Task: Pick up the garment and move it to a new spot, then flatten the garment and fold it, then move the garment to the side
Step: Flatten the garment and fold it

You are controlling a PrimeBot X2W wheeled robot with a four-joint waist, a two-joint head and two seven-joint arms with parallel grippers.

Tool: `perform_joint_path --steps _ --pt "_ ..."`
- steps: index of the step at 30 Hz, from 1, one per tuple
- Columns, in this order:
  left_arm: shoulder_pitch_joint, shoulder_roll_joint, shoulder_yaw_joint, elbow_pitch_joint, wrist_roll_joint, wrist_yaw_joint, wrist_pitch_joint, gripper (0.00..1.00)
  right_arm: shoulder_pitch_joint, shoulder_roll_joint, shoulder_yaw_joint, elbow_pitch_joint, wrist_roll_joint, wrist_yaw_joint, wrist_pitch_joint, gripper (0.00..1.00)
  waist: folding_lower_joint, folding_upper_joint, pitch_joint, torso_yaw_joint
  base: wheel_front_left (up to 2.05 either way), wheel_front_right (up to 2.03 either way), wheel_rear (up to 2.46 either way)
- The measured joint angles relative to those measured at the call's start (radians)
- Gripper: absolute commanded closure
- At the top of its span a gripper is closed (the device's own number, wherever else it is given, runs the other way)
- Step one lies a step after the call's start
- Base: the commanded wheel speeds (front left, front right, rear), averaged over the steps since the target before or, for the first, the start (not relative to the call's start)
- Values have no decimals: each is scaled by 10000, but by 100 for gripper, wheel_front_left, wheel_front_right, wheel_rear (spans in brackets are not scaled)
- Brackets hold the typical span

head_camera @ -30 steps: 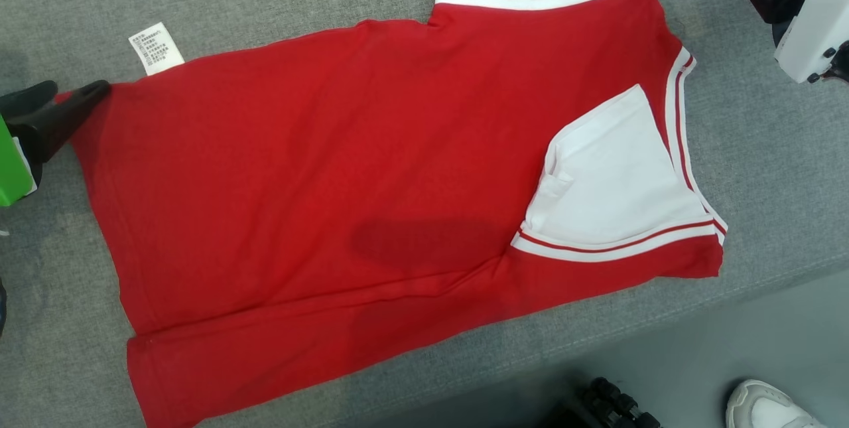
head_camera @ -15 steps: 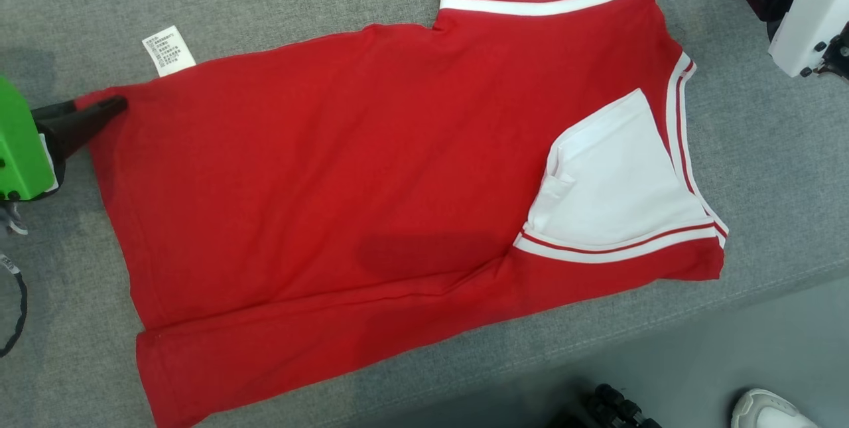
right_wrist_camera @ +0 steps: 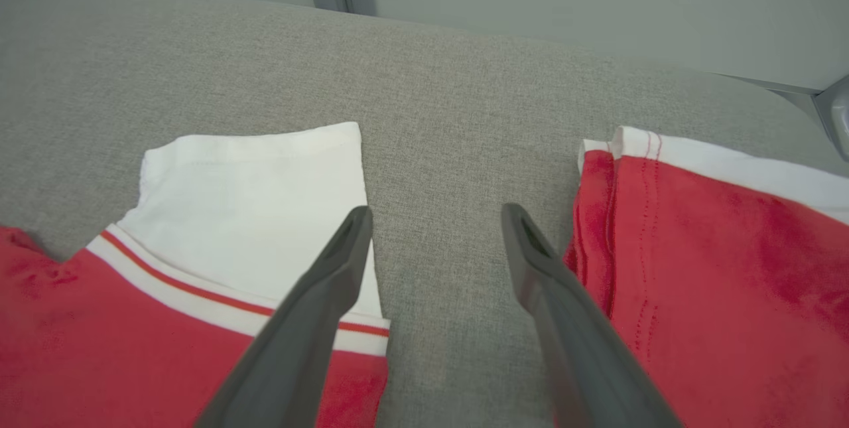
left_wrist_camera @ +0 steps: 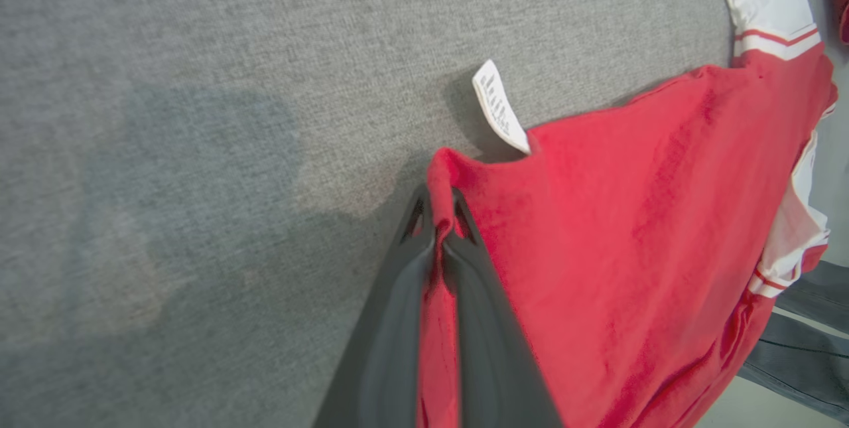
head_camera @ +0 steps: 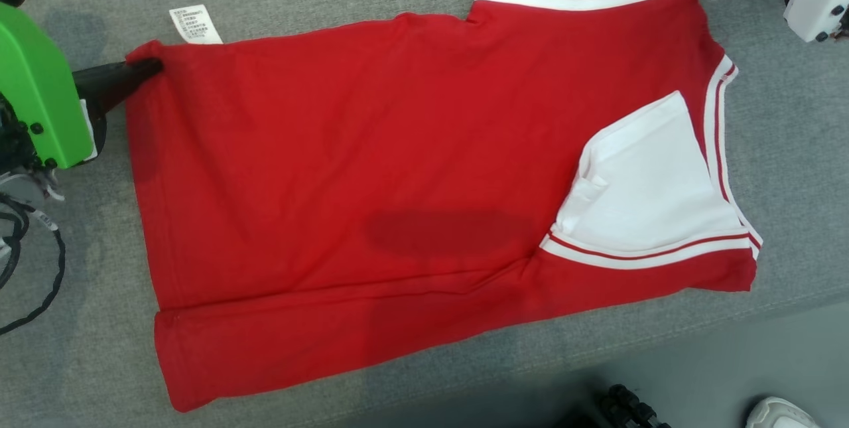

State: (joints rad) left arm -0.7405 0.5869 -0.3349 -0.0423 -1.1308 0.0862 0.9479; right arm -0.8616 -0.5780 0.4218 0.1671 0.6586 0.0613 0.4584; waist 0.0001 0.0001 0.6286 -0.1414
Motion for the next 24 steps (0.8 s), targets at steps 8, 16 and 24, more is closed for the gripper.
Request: perform_joint_path --steps 8,16,24 --pt "-389 -602 -569 71 272 -337 -88 100 -548 397 125 756 -113 -104 0 0 0 0 224 607 0 0 0" --pt "-633 -995 -880 226 288 -525 -199 100 -764 510 84 1538 -207 -295 -82 0 0 0 374 1244 0 0 0" --pt "-692 -1108 -997 426 357 -777 -399 100 -1177 790 146 2075 -355 -288 -282 0 0 0 508 1598 0 0 0"
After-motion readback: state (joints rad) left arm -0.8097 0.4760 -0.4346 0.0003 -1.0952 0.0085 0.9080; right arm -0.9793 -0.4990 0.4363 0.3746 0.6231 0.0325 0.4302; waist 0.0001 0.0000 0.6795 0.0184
